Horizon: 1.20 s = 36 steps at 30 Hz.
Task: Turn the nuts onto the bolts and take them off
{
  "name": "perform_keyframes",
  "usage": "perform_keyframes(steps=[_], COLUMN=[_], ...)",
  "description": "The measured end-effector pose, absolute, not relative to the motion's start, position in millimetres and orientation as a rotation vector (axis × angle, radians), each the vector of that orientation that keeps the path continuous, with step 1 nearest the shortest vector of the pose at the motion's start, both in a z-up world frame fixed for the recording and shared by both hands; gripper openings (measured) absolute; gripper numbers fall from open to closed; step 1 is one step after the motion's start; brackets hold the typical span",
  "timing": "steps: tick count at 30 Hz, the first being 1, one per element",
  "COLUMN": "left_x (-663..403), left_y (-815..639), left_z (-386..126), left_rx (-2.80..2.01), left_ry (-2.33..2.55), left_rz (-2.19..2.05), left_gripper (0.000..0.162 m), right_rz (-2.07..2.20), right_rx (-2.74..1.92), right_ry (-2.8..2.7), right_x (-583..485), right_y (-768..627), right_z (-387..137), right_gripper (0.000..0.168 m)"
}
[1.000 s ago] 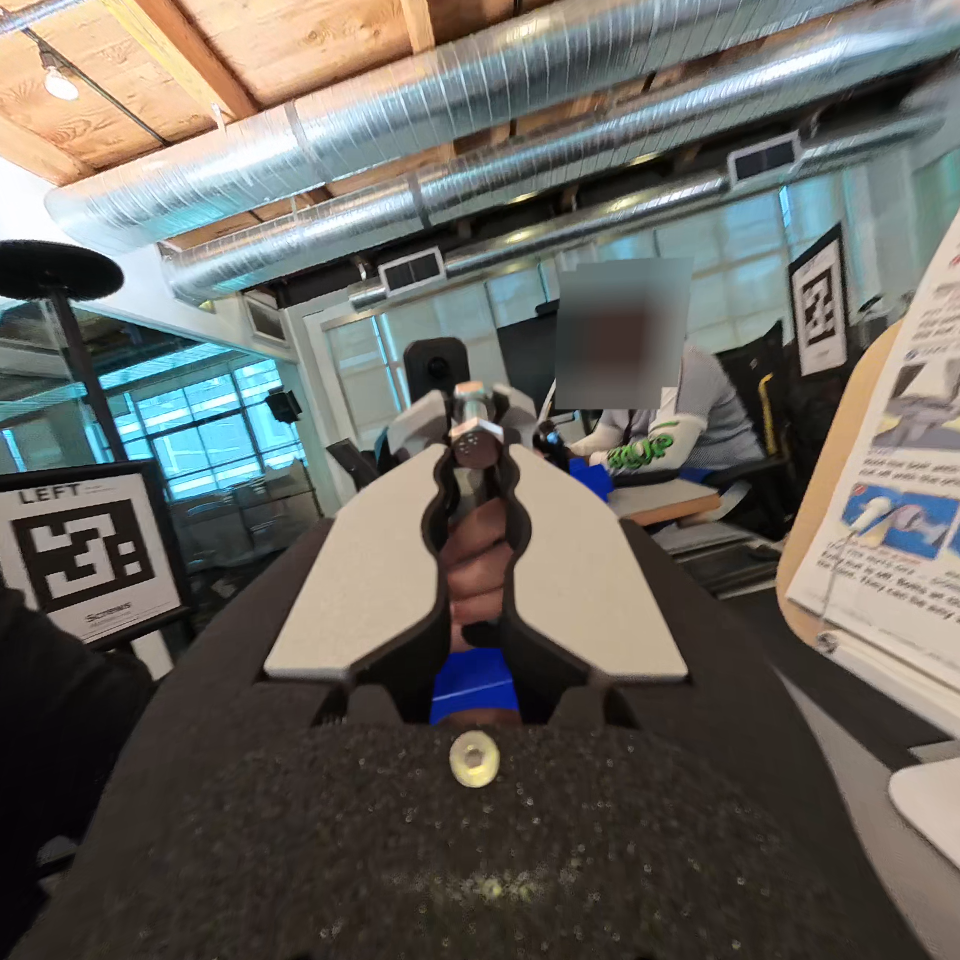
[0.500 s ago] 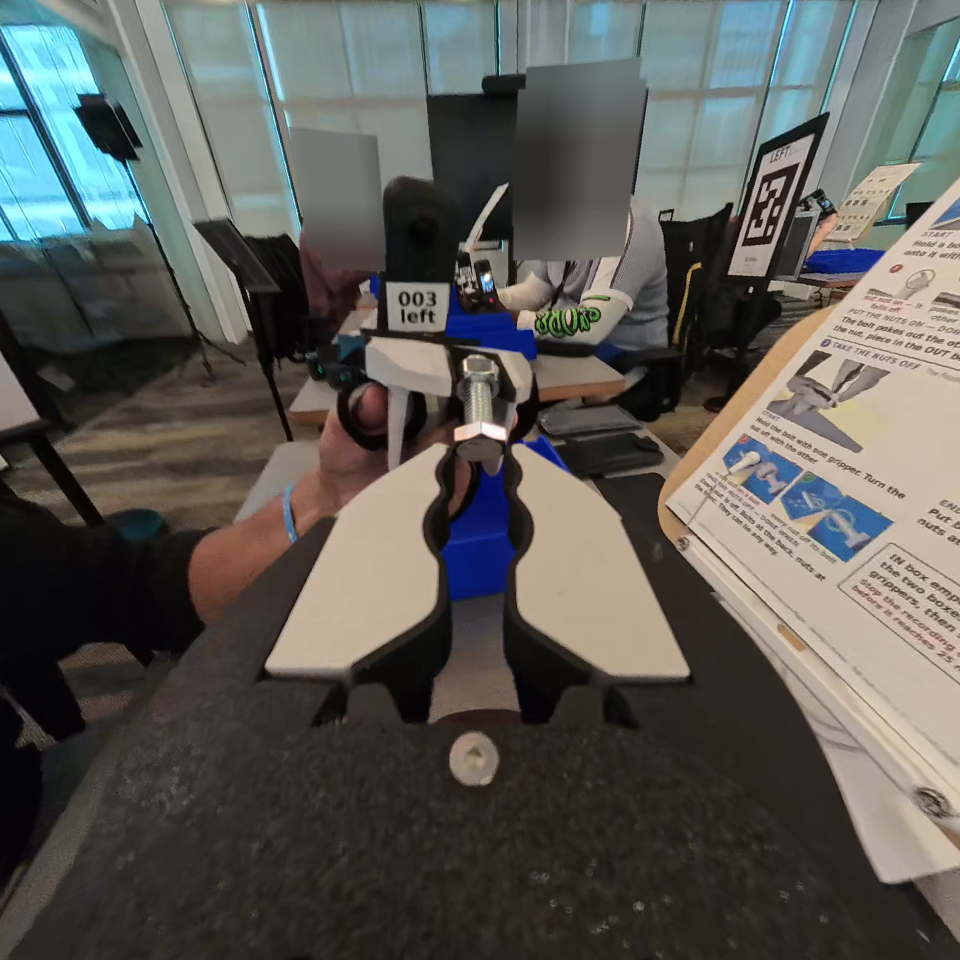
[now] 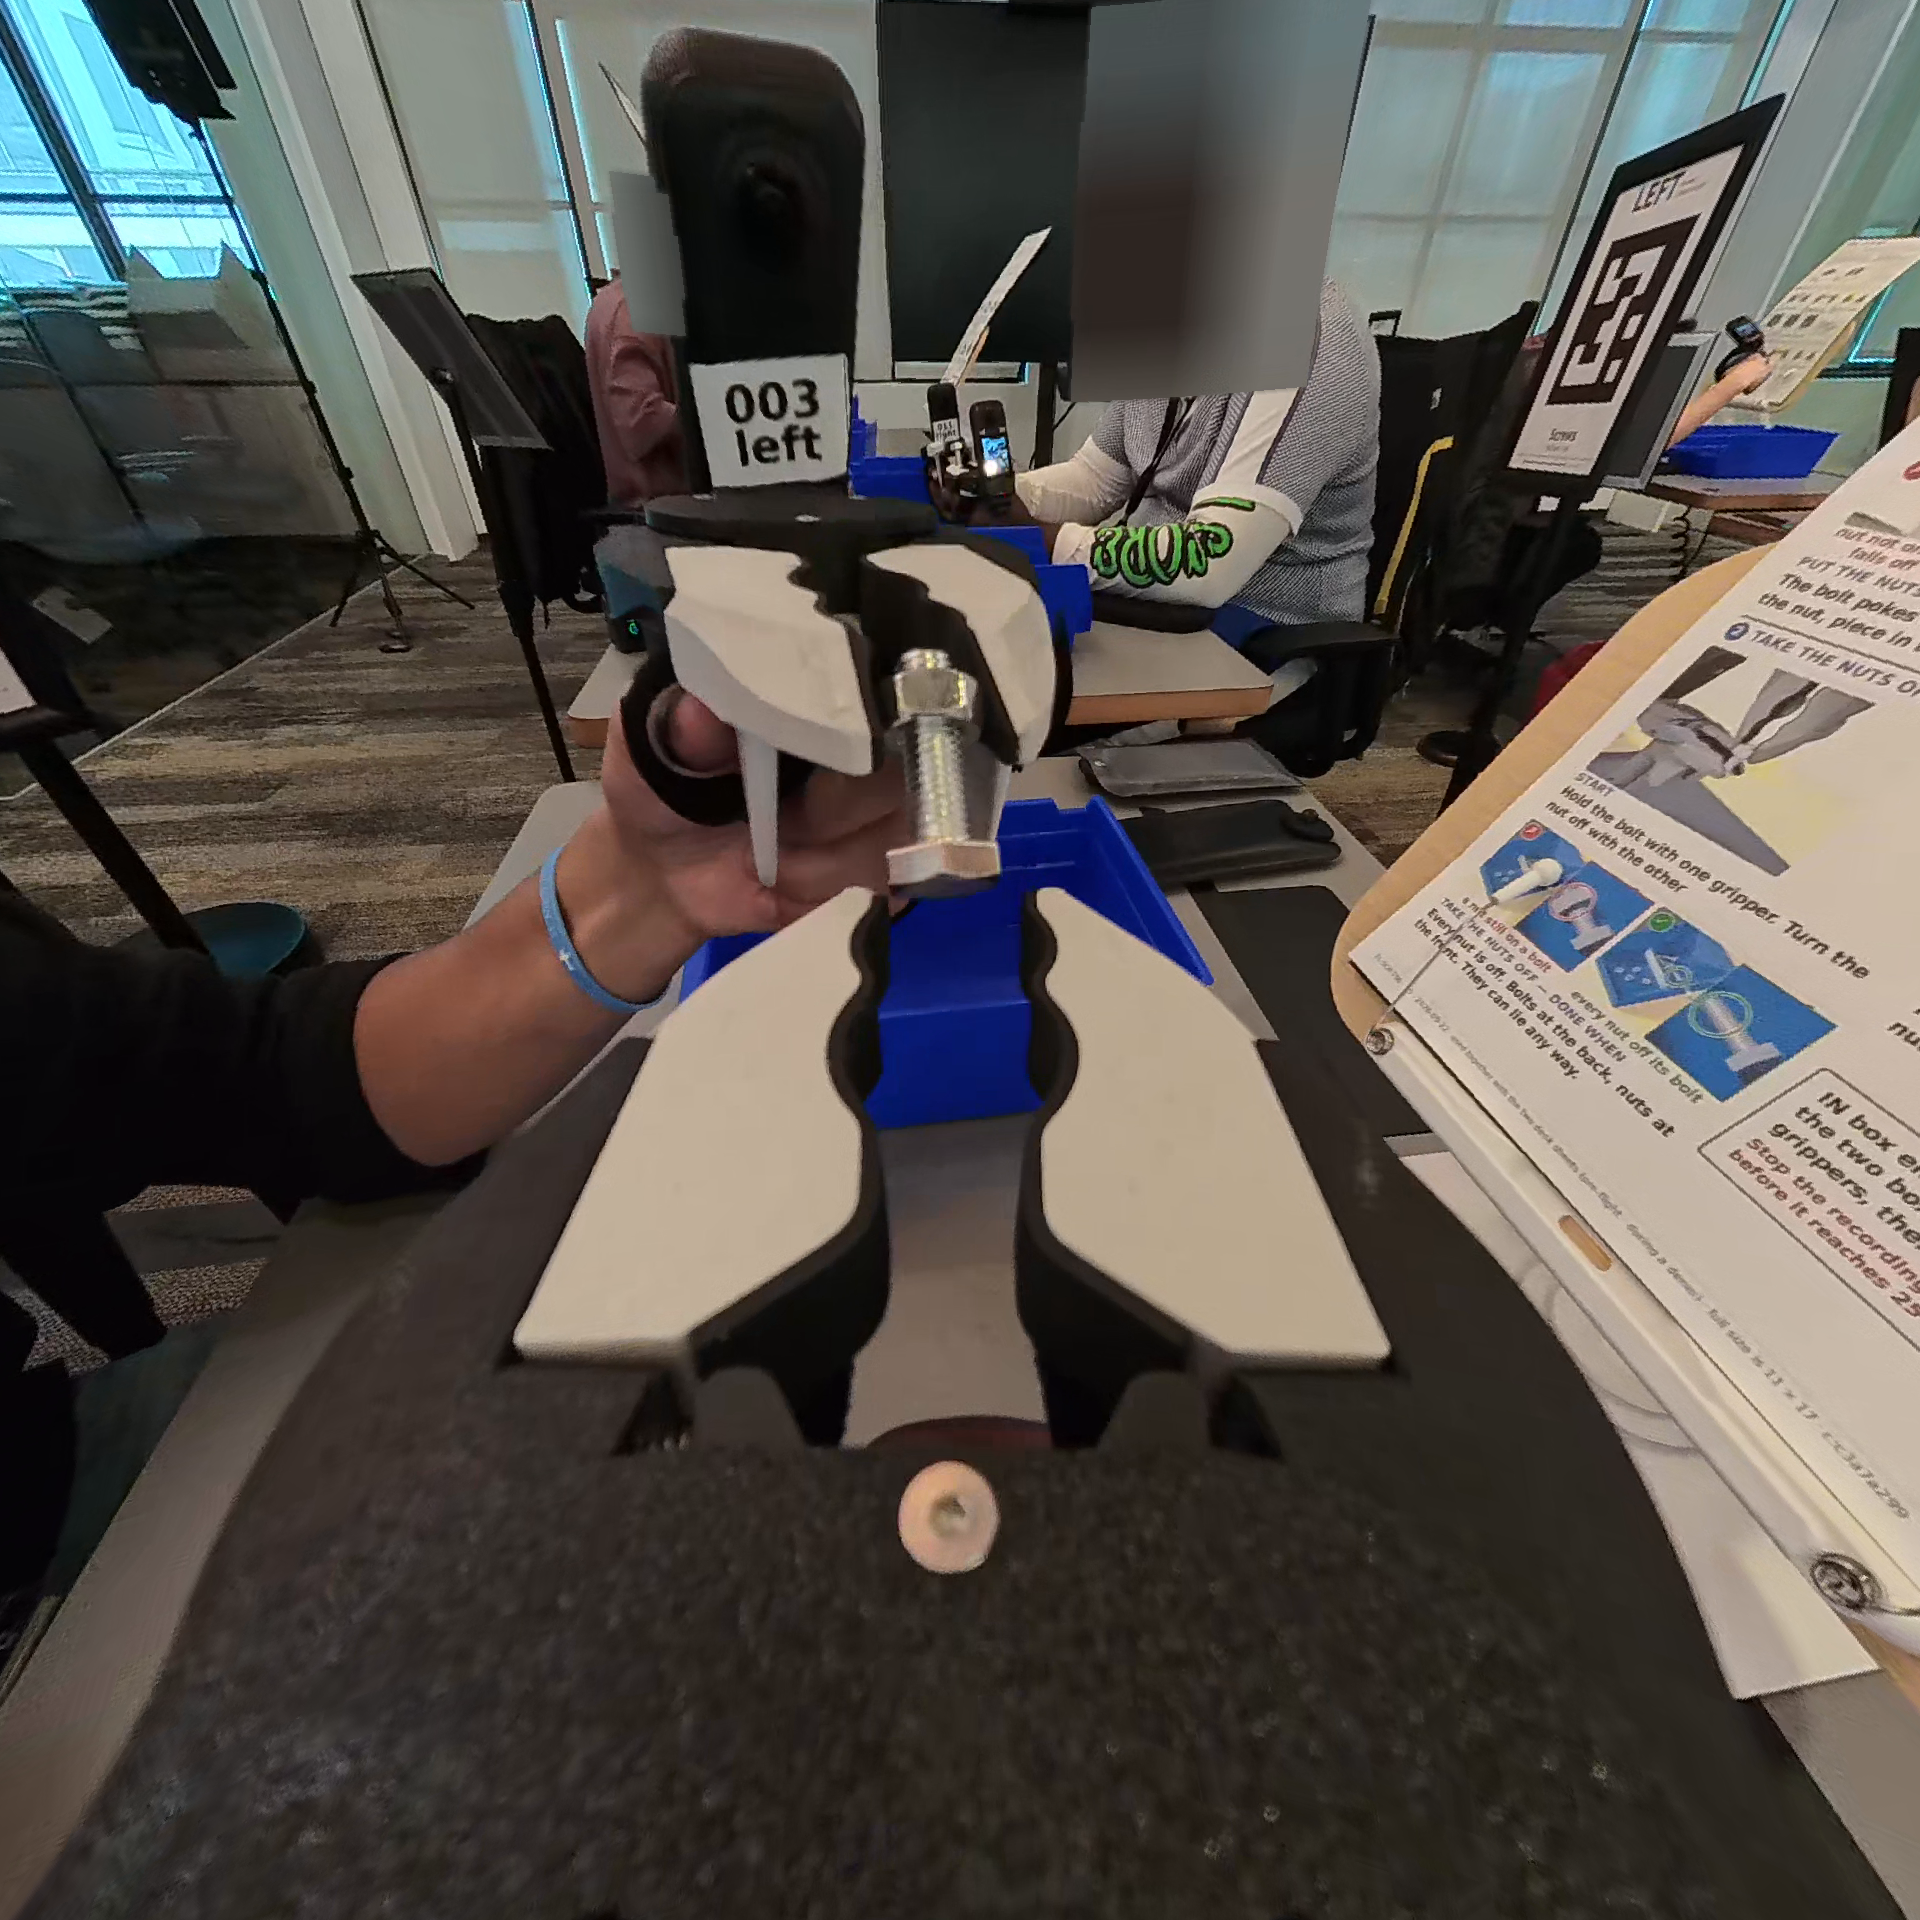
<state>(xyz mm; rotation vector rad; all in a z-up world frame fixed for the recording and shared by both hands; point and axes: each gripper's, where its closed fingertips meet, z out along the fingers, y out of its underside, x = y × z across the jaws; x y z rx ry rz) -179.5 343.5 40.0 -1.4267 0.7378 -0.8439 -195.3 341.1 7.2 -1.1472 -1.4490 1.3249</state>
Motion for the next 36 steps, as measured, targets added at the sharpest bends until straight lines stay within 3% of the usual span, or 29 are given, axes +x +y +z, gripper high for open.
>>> perform_keyframes(steps=[14, 23, 36], left_x=[-174, -180, -180], left_y=[342, 325, 330], left_z=[35, 43, 42], left_rx=[-1.445, -1.380, -1.372], left_ry=[0.770, 0.807, 0.779], left_rz=[-0.825, -0.960, -0.997], left_gripper=[0.019, 0.049, 0.055], right_rz=[1.339, 1.623, 1.649], right_rx=[-1.167, -1.278, -1.277], right_ry=[-1.495, -1.493, -1.373], right_x=[-191, -188, -186], right_y=[336, 321, 339], right_z=[5, 6, 14], right_gripper=[0.018, 0.018, 0.018])
